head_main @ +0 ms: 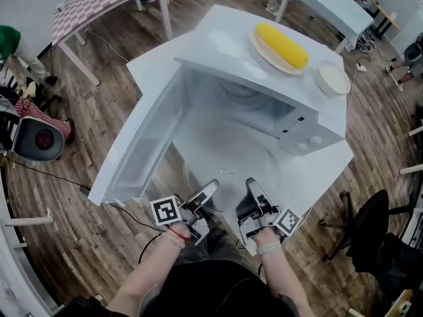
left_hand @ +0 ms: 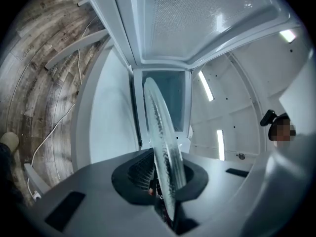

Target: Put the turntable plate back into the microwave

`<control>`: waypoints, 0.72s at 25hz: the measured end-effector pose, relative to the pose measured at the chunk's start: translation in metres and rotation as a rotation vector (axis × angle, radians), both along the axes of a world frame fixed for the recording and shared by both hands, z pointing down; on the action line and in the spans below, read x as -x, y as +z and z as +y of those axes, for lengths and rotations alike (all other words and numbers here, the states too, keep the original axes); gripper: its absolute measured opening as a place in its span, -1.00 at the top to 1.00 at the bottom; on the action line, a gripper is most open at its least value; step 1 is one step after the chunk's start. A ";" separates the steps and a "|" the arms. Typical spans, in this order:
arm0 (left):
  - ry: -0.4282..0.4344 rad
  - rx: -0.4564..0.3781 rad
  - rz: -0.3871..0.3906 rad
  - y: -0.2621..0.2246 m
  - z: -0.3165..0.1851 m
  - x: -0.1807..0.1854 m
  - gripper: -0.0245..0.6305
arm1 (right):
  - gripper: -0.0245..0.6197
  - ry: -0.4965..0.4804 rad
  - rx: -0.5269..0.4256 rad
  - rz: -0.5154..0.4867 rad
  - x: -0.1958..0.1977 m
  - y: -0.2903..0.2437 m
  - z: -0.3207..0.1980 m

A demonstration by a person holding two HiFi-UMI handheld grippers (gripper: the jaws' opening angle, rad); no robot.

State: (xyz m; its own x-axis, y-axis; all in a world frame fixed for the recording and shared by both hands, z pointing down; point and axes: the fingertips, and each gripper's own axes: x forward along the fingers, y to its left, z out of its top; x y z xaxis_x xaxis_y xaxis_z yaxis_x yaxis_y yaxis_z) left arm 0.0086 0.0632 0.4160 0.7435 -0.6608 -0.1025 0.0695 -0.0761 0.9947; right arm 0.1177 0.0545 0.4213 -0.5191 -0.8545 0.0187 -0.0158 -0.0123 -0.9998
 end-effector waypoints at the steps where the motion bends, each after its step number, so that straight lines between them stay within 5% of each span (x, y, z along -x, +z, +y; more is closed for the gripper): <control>1: 0.001 0.003 0.001 0.000 -0.002 0.000 0.83 | 0.80 0.002 0.000 0.000 0.000 0.000 -0.002; 18: 0.007 0.008 -0.003 0.008 -0.049 -0.008 0.83 | 0.80 0.036 0.001 -0.011 -0.009 0.005 -0.047</control>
State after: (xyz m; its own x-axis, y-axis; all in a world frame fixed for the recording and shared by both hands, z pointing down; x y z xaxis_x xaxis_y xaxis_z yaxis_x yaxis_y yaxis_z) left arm 0.0171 0.0145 0.4239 0.7484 -0.6565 -0.0947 0.0670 -0.0672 0.9955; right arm 0.1268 0.0076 0.4266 -0.4886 -0.8724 0.0138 -0.0045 -0.0133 -0.9999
